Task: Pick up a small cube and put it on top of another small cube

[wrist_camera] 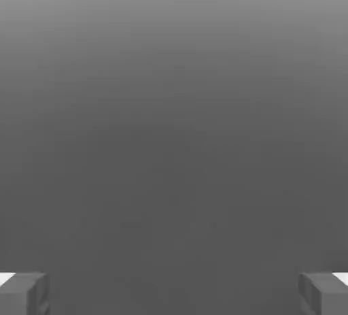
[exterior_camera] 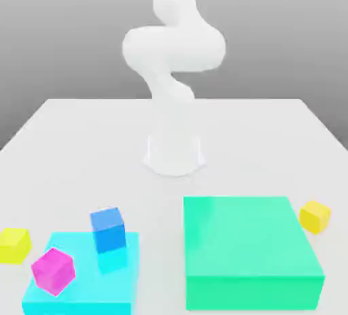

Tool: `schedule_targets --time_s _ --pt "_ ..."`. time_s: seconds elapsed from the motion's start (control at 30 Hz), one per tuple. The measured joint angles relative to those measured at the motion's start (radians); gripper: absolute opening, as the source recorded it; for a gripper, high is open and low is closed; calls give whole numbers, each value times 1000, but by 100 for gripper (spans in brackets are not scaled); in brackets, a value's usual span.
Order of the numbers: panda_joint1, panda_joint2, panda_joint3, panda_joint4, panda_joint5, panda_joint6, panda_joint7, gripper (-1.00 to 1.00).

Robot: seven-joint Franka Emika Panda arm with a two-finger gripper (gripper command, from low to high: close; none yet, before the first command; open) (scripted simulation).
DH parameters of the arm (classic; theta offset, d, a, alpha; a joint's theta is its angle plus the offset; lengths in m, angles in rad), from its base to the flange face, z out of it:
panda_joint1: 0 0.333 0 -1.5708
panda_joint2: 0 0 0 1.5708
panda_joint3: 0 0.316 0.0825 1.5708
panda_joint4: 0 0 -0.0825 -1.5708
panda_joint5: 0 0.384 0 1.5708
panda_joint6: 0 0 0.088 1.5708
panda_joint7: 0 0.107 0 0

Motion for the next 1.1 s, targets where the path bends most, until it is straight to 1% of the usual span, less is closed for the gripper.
schedule_targets --time_s 0.33,0.57,0.73,0.9,1.0,1.1 --pt "294 279 -30 -114 60 151 -465 0" --pt "456 471 -4 -192 102 253 -785 0" --pt "545 607 41 -249 107 329 -996 0" --pt "647 741 89 -306 60 406 -1170 0" --pt "683 821 101 -340 -8 452 -1245 0" --pt "702 918 90 -341 -69 522 -1252 0"
